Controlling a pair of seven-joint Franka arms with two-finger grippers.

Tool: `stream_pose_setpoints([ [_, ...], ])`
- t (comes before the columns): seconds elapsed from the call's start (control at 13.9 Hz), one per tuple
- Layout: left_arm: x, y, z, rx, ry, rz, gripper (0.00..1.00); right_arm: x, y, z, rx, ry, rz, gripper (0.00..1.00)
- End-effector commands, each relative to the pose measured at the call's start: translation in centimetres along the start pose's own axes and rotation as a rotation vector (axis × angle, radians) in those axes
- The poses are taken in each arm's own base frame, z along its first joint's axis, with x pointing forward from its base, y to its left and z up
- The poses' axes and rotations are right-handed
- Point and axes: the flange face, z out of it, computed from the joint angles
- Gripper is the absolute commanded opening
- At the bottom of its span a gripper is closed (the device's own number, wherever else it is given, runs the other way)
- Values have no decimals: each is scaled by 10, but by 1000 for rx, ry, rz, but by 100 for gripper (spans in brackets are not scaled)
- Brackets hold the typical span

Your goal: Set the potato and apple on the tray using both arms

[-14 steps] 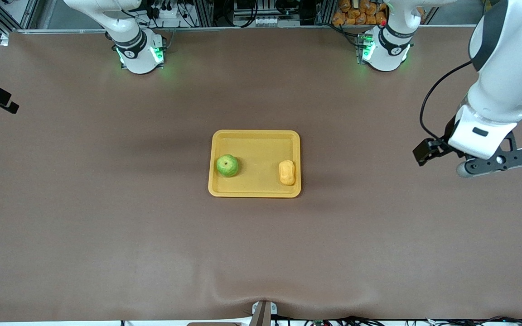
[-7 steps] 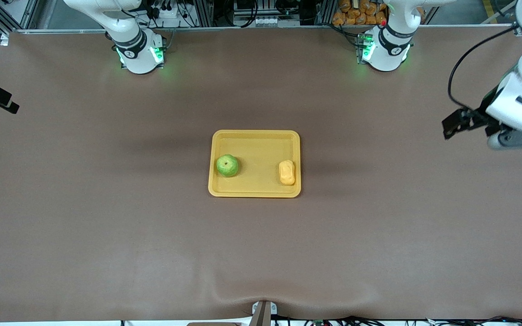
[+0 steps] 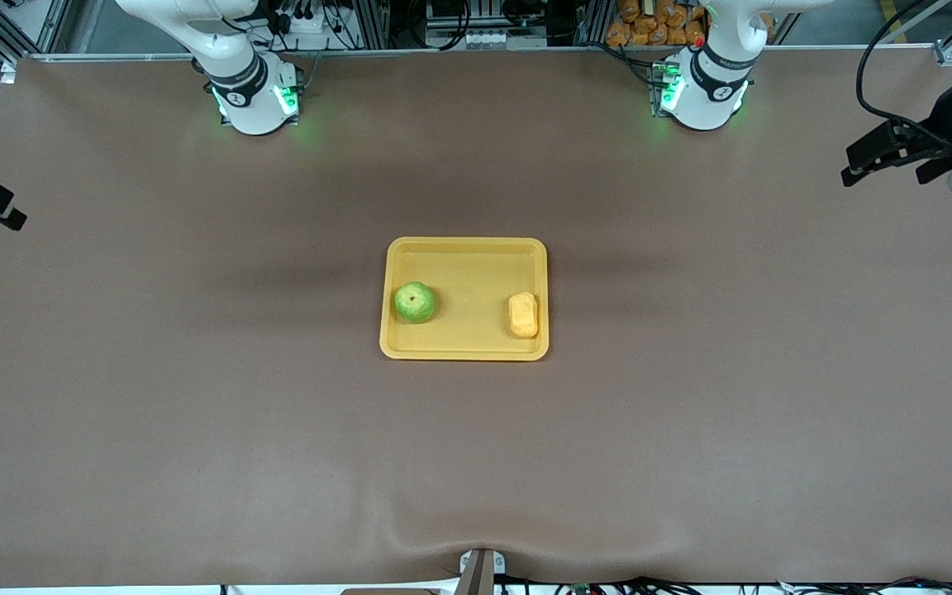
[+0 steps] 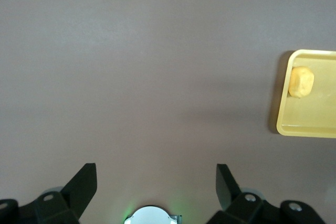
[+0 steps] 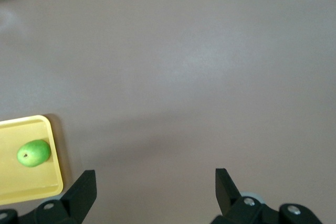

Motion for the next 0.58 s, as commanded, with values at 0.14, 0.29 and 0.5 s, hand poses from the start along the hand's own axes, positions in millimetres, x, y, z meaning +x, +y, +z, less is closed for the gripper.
stream_pose_setpoints([
  [0.14,-8,6,-5,2,-1,47,100,6,-1,-4,-14,11,-8,100],
  [0.29,-8,1,-3,6,-14,83,100,6,-1,-4,-16,11,-8,100],
  [0.5,-8,-5,-4,6,-12,76,100,6,-2,-4,-17,13,-11,100],
])
